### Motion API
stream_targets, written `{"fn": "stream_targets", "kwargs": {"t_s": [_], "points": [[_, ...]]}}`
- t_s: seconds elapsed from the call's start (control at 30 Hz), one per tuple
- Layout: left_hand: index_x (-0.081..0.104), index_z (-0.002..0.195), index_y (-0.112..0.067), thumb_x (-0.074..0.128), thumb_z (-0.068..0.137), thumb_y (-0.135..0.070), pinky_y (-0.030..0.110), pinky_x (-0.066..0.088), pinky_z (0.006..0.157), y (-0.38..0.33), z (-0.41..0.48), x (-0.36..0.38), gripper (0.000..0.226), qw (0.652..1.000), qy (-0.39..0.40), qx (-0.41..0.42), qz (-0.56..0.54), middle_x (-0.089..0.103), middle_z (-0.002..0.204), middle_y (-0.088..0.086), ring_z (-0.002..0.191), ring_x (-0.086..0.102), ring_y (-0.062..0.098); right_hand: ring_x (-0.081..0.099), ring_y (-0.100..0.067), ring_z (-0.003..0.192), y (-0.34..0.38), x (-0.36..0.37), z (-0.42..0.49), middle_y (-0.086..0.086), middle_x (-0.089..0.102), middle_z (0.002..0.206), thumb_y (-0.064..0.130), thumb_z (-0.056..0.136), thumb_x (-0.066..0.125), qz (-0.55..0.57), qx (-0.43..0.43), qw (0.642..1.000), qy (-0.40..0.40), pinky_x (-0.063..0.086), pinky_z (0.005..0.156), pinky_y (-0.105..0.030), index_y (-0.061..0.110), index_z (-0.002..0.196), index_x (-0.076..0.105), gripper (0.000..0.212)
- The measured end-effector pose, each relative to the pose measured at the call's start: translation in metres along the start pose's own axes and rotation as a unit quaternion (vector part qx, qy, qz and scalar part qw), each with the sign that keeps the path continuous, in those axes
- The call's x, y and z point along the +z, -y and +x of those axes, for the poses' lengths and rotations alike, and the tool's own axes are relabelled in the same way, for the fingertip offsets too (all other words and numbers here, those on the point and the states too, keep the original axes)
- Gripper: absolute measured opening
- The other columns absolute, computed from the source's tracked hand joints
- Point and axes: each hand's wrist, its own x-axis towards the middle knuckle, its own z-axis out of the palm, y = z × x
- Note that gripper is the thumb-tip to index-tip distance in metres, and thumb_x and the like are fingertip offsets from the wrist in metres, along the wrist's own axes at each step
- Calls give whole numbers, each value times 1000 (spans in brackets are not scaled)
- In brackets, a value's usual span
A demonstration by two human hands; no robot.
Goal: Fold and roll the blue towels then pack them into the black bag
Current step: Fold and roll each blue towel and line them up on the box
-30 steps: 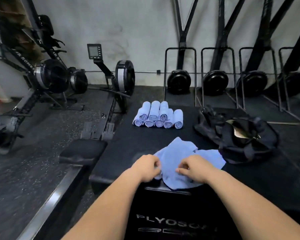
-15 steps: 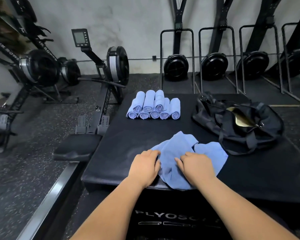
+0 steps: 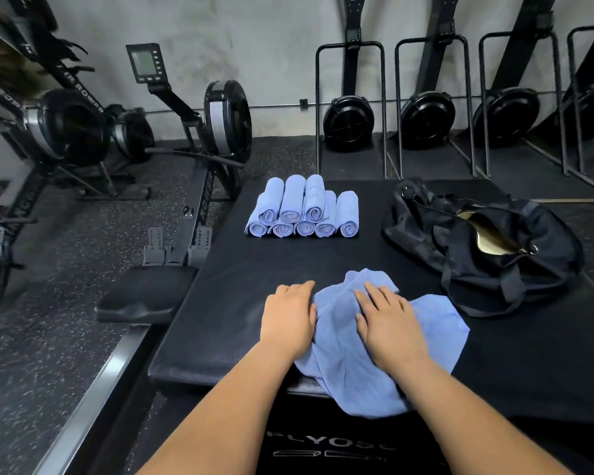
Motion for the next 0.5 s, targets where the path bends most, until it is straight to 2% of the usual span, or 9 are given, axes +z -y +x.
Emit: {"fn": "stream_targets", "kwargs": {"t_s": [0.07, 0.17, 0.23, 0.3, 0.37, 0.43, 0.5], "points": [[53, 140, -27, 49, 103, -35, 41, 43, 90, -3, 9, 2, 38, 1000, 18, -12, 10, 67, 116, -5, 107, 55, 26, 48, -22, 134, -2, 9, -4, 6, 58, 143, 35, 104, 42, 12, 12, 999, -29, 37, 113, -41, 25, 134, 62, 38], [65, 122, -33, 53, 101, -35, 38, 40, 89, -6, 22, 2, 24, 999, 33, -17, 18, 65, 107, -8, 105, 57, 23, 48, -20, 131, -3, 9, -2, 8, 59, 136, 33, 104, 46, 18, 2, 998, -53, 34, 114, -41, 25, 129, 64, 32], [69, 110, -32, 54, 101, -33, 38, 41, 85, -10, 30, -1, 17, 998, -41, -35, -14, 63, 103, -6, 99, 57, 23, 48, -23, 131, -4, 10, -1, 5, 60, 134, 30, 101, 49, 10, 5, 998, -66, 34, 115, -42, 21, 129, 65, 33], [69, 107, -30, 57, 100, -28, 39, 39, 80, -12, 40, -6, 14, 979, -179, -77, -61, 60, 103, -3, 93, 54, 23, 46, -27, 136, -3, 11, -1, 1, 59, 138, 29, 98, 51, 11, 7, 998, -63, 33, 117, -45, 17, 132, 65, 39], [69, 106, -28, 62, 95, -21, 39, 35, 76, -7, 41, -4, 14, 959, -251, -107, -78, 56, 104, -1, 91, 50, 24, 46, -29, 137, -4, 11, -1, 0, 60, 135, 29, 96, 49, 14, 10, 997, -70, 34, 117, -46, 18, 129, 66, 38], [68, 101, -26, 66, 87, -15, 40, 35, 72, 4, 30, 11, 18, 970, -223, -90, -22, 52, 101, 2, 87, 46, 27, 48, -29, 132, -3, 10, -2, -1, 62, 128, 28, 95, 50, 12, 12, 997, -80, 36, 114, -45, 18, 124, 68, 35], [69, 100, -23, 68, 81, -12, 41, 40, 75, 17, 12, 30, 22, 985, -167, -41, 20, 54, 109, 4, 94, 50, 31, 51, -30, 121, -3, 9, -3, -2, 61, 120, 25, 95, 52, 16, 13, 995, -94, 39, 108, -45, 16, 118, 69, 30]]}}
